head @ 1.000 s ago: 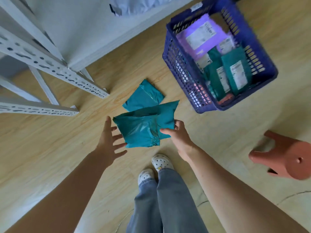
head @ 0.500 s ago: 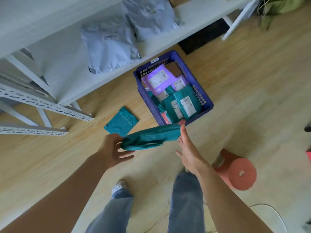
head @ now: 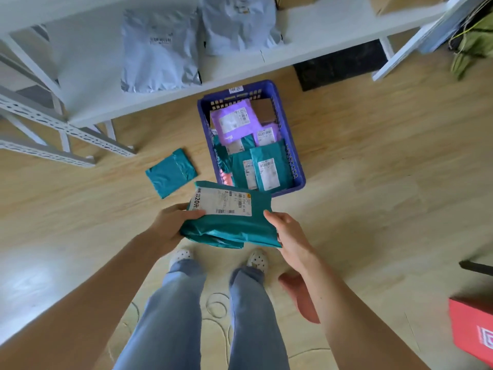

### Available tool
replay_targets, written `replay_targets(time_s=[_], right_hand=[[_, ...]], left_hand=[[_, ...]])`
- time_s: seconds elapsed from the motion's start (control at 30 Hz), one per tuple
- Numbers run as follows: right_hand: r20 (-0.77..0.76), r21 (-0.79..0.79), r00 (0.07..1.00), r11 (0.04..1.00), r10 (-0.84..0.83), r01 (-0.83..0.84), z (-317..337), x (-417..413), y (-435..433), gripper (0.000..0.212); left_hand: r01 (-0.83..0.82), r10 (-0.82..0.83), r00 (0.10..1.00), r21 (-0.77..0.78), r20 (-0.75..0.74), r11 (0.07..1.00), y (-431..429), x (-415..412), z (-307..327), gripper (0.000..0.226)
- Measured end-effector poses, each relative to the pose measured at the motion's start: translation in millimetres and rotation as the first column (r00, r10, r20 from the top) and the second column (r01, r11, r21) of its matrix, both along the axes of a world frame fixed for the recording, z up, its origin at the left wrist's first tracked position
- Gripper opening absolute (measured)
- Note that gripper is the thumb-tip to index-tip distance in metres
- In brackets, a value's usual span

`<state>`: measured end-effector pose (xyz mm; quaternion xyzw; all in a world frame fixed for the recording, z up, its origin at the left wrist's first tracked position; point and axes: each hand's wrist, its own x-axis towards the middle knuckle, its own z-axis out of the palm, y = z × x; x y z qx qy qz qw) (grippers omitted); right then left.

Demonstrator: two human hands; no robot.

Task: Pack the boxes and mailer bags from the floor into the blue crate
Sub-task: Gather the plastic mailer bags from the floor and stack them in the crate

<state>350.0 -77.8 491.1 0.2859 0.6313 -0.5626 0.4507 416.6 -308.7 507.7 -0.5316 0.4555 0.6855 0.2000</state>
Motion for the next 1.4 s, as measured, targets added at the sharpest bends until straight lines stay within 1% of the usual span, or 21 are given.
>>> replay_targets(time_s=[0.07,0.17,0.23,0.3,0.37,0.43,0.5,0.53,0.57,0.6,0.67,0.77,0.83,0.97,1.03,1.1,1.17,1.2,1.27,1.3,1.4], right_hand=[[-0.002,0.005,1.0,1.0,0.014,-0.014,-1.1,-15.1,11.9,0.038],[-0.027,0.026,0.998,0.998,0.053,-0.052,-8.2,-37.0,21.1,0.038],[-0.062,0.052,0.993,0.994,0.097,-0.094,-12.1,-51.9,24.2,0.033],[-0.063,0.051,0.995,0.995,0.084,-0.08,-13.3,-66.1,27.7,0.029],[-0.037,0.021,0.999,1.0,-0.003,0.004,-13.0,-78.6,32.0,0.025],[0.013,-0.001,0.989,0.989,-0.147,0.147,-13.2,-90.0,33.8,0.025],[0.063,-0.026,0.947,0.948,-0.315,0.317,-16.2,-102.0,31.6,0.021],[0.084,-0.04,0.925,0.926,-0.371,0.375,-19.7,-107.3,28.8,0.02],[0.099,-0.051,0.92,0.921,-0.38,0.386,-24.1,-111.4,24.7,0.022],[0.113,-0.054,0.925,0.928,-0.362,0.37,-28.6,-114.6,18.9,0.024],[0.102,-0.054,0.944,0.946,-0.313,0.319,-42.0,-121.0,7.9,0.026],[0.071,-0.042,0.965,0.966,-0.251,0.255,-69.0,-135.8,-5.9,0.024],[0.046,-0.044,0.981,0.981,-0.187,0.189,-88.3,-147.4,-12.8,0.028],[0.005,-0.046,0.997,0.996,-0.077,0.077,-131.7,-169.4,-22.0,0.038],[-0.005,-0.037,1.0,0.999,-0.031,0.031,-159.5,-185.5,-24.2,0.041],[-0.008,-0.032,0.999,0.999,0.035,-0.036,-188.9,-202.1,-26.1,0.043],[-0.013,-0.005,0.994,0.994,0.105,-0.105,-216.0,-218.9,-28.4,0.043],[-0.011,0.004,0.99,0.99,0.141,-0.141,-228.6,-227.6,-30.5,0.044],[-0.01,0.0,0.977,0.977,0.214,-0.214,-252.7,-245.0,-37.5,0.046],[-0.024,0.009,0.966,0.967,0.256,-0.256,-264.0,-254.0,-43.2,0.046],[-0.115,0.069,0.923,0.93,0.367,-0.361,-289.3,-278.9,-66.4,0.044]], left_hand=[[0.015,-0.014,0.999,-0.031,0.037,0.999,8.7,-11.3,-0.8,0.045],[0.055,-0.055,0.995,-0.001,0.081,0.998,17.3,-25.0,-10.9,0.05],[0.087,-0.096,0.987,0.075,0.127,0.993,21.4,-32.7,-17.2,0.052],[0.119,-0.147,0.978,0.182,0.15,0.976,24.5,-39.3,-20.2,0.045],[0.073,-0.121,0.98,0.278,0.158,0.958,25.2,-43.7,-25.9,0.039],[-0.044,-0.012,0.988,0.352,0.156,0.935,28.3,-48.0,-35.1,0.038],[-0.11,0.058,0.988,0.388,0.142,0.915,35.0,-55.4,-43.9,0.033],[-0.128,0.08,0.988,0.398,0.134,0.908,39.5,-60.3,-47.8,0.027],[-0.146,0.101,0.987,0.408,0.129,0.901,44.4,-65.1,-51.7,0.021],[-0.162,0.122,0.985,0.416,0.122,0.895,49.0,-70.0,-56.2,0.018],[-0.188,0.155,0.982,0.422,0.112,0.887,56.3,-80.1,-66.2,0.021],[-0.266,0.245,0.964,0.42,0.106,0.867,63.5,-94.1,-90.1,0.034],[-0.326,0.319,0.943,0.463,0.094,0.825,70.6,-105.5,-107.2,0.048],[-0.392,0.382,0.916,0.474,0.123,0.788,86.3,-126.1,-150.3,0.062],[-0.413,0.386,0.91,0.426,0.151,0.805,90.2,-138.6,-177.1,0.066],[-0.439,0.407,0.898,0.365,0.165,0.821,89.6,-151.9,-199.8,0.057],[-0.484,0.453,0.874,0.259,0.175,0.836,82.9,-162.6,-221.2,0.047],[-0.508,0.479,0.86,0.198,0.176,0.838,77.7,-167.5,-232.6,0.048],[-0.558,0.534,0.825,0.11,0.188,0.823,65.8,-174.6,-257.5,0.064],[-0.58,0.557,0.807,0.086,0.197,0.81,59.1,-178.9,-268.7,0.068],[-0.574,0.555,0.812,0.083,0.18,0.814,39.7,-194.3,-296.1,0.057]])
